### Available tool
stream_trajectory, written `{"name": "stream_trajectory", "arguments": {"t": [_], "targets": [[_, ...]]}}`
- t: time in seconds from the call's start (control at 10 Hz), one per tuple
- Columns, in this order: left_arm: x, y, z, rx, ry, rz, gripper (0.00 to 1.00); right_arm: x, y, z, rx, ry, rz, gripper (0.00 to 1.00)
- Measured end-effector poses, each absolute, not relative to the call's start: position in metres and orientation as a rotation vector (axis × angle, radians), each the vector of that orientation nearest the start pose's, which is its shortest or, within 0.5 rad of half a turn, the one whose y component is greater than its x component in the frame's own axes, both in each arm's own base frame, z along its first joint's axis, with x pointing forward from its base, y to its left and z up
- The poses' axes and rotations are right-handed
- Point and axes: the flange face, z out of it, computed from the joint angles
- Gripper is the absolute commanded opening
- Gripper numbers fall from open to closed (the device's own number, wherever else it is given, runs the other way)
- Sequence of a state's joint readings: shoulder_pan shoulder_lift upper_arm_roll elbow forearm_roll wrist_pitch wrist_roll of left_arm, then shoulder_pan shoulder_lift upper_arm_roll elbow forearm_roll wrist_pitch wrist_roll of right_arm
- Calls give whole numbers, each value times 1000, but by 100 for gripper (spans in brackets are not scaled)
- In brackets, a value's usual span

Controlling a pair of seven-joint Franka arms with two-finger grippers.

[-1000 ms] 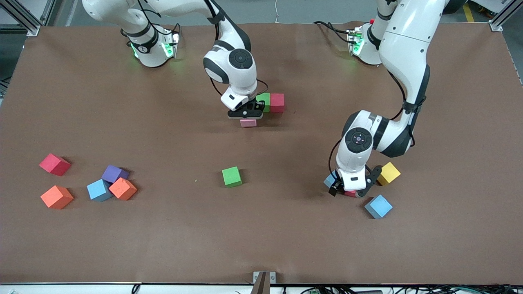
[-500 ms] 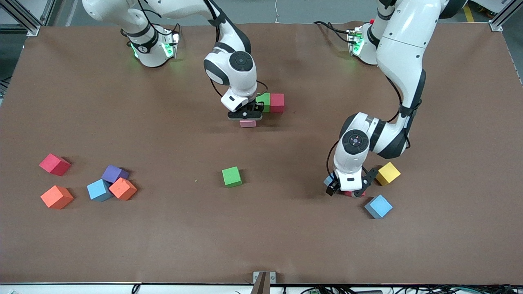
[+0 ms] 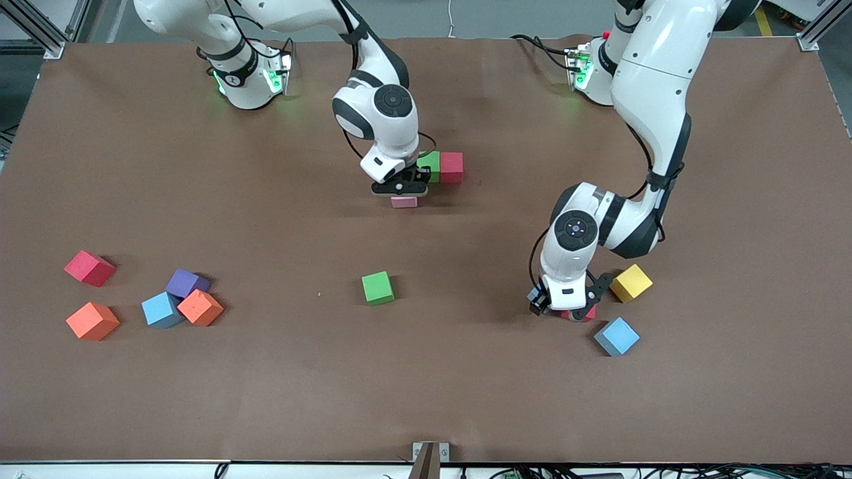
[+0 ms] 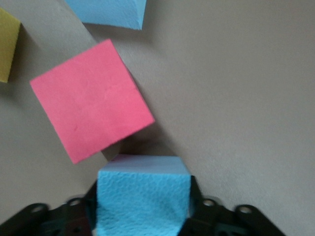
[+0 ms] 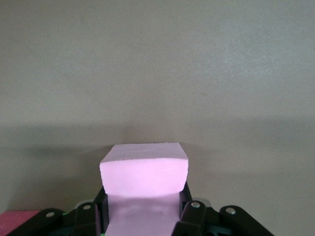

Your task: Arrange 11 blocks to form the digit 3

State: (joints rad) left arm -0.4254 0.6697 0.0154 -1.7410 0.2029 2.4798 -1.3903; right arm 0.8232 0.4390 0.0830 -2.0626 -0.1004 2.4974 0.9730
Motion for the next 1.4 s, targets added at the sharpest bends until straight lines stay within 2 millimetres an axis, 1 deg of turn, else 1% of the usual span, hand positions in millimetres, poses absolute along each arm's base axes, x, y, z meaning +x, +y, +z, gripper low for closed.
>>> {"name": "stream_trajectory", "arguments": {"t": [0.1,0.2,0.3,0.5,0.6,0.8,1.0,1.2,1.3,1.4], "targets": [[617,-270,198,-2843,-1236,-236,23,365,466,216,-3158,-9,-28,34],[617,-271,199,-2844,-1237,-237,22,365,466,215,-3159,-10,-26,38],[617,-273,200,-2846,-1242,-238,21,365,466,214,-3160,-10,-26,46],[618,-277,203,-2843,-1268,-244,20,365,466,214,-3160,-10,-26,80],[619,-278,204,-2843,-1276,-247,19,365,466,214,-3160,-11,-26,99],[620,-279,207,-2835,-1307,-253,18,365,466,214,-3160,-11,-26,100],[622,-279,215,-2829,-1345,-259,16,365,466,214,-3160,-11,-27,100],[630,-281,229,-2815,-1422,-225,15,366,466,214,-3160,-8,-28,100],[635,-283,240,-2798,-1467,-185,15,368,466,216,-3158,-3,-33,100],[639,-285,251,-2775,-1519,-146,15,373,467,222,-3152,9,-45,100]]}}
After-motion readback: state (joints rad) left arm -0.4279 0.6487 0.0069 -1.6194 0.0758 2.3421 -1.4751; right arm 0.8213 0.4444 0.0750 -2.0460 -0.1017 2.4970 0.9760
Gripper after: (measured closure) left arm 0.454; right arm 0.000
